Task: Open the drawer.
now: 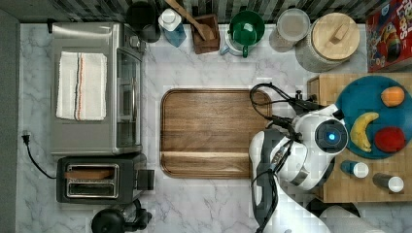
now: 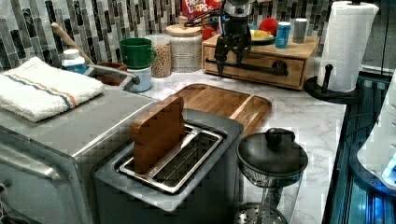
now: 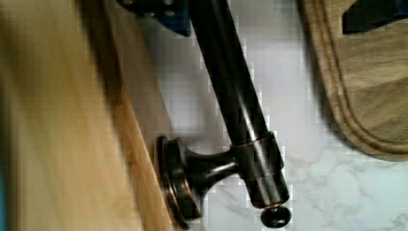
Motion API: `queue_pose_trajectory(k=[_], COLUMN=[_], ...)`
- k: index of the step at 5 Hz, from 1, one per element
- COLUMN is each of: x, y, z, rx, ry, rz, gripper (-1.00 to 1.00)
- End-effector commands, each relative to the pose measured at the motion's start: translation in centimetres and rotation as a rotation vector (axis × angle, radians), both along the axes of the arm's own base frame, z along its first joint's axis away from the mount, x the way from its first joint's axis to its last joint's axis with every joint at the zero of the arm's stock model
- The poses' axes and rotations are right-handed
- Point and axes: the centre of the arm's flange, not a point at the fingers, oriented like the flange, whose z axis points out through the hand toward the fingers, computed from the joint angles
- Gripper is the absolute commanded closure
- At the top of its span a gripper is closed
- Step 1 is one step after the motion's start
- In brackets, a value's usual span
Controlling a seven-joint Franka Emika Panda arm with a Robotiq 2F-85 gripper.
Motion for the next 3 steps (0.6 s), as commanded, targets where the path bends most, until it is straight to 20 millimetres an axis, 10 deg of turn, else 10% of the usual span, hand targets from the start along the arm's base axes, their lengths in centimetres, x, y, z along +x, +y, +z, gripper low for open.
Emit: queue_pose_trajectory(k=[1,3], x=[0.9,1.0], y=[26.5,28.2], z=[-1.6,-0.7], rx=[0.100,0.082], ry=[0.112,0.129], rz=[0.185,0.122], gripper=[-1.00,-1.00])
